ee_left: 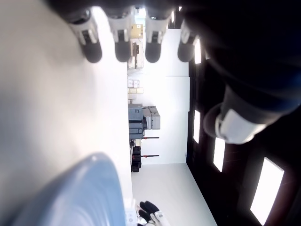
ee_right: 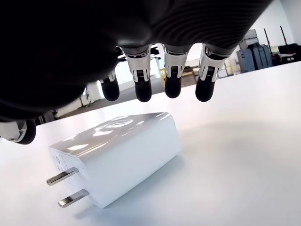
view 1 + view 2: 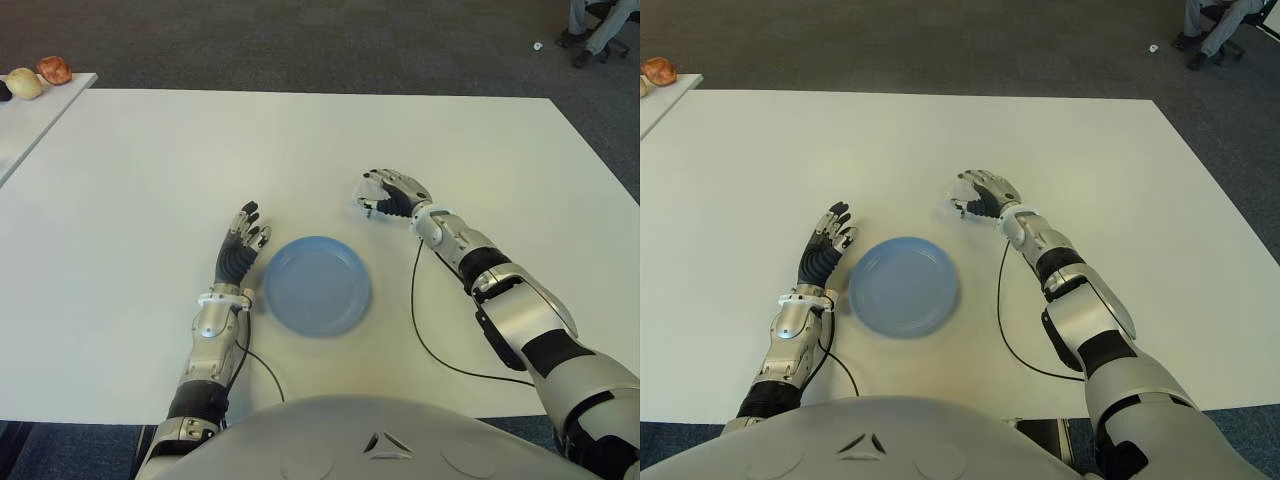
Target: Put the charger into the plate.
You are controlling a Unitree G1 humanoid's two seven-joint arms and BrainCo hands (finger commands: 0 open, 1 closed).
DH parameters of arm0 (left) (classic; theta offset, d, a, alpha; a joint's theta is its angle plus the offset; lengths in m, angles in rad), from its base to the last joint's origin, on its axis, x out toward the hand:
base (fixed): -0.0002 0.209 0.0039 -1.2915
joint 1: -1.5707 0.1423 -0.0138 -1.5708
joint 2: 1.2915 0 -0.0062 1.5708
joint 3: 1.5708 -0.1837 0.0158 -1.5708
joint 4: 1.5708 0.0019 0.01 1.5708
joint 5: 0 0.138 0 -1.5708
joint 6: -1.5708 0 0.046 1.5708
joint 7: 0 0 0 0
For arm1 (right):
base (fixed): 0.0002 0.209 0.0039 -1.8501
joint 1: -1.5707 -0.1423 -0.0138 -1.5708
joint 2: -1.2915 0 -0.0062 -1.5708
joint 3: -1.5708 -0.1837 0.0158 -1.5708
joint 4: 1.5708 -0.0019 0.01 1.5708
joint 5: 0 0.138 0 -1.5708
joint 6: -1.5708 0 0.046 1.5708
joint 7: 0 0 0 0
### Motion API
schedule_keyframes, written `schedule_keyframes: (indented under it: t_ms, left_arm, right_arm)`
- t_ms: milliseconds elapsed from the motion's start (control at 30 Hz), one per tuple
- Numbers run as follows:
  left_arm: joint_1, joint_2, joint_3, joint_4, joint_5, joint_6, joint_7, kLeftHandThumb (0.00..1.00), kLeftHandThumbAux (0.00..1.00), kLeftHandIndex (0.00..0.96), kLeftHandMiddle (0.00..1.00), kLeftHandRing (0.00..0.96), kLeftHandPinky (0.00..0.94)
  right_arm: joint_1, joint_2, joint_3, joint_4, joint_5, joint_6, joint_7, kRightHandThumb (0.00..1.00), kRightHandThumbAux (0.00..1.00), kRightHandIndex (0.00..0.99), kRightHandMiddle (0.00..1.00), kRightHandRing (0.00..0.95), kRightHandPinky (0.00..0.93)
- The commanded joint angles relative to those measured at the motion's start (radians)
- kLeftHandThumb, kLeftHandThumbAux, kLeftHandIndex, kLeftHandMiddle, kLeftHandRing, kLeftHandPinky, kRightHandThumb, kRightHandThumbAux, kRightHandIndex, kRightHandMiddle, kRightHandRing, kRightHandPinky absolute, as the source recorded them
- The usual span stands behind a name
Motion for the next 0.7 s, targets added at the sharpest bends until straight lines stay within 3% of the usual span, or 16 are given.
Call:
schedule_keyframes:
  t_ms: [33,700]
  left_arm:
    - [0.065,-0.003,-0.003,0.056,-0.005,0.074,-0.014,0.000,0.584,0.000,0.009,0.000,0.011]
    - [0.068,-0.010,-0.011,0.050,0.003,0.068,-0.009,0.000,0.576,0.000,0.013,0.000,0.014]
  right_arm:
    - [0.019,0.002,-0.002,0.017,0.009,0.012,0.013,0.271,0.225,0.000,0.000,0.000,0.000]
    - [0.022,0.005,0.010,0.027,0.008,0.012,0.095,0.244,0.202,0.000,0.000,0.000,0.000]
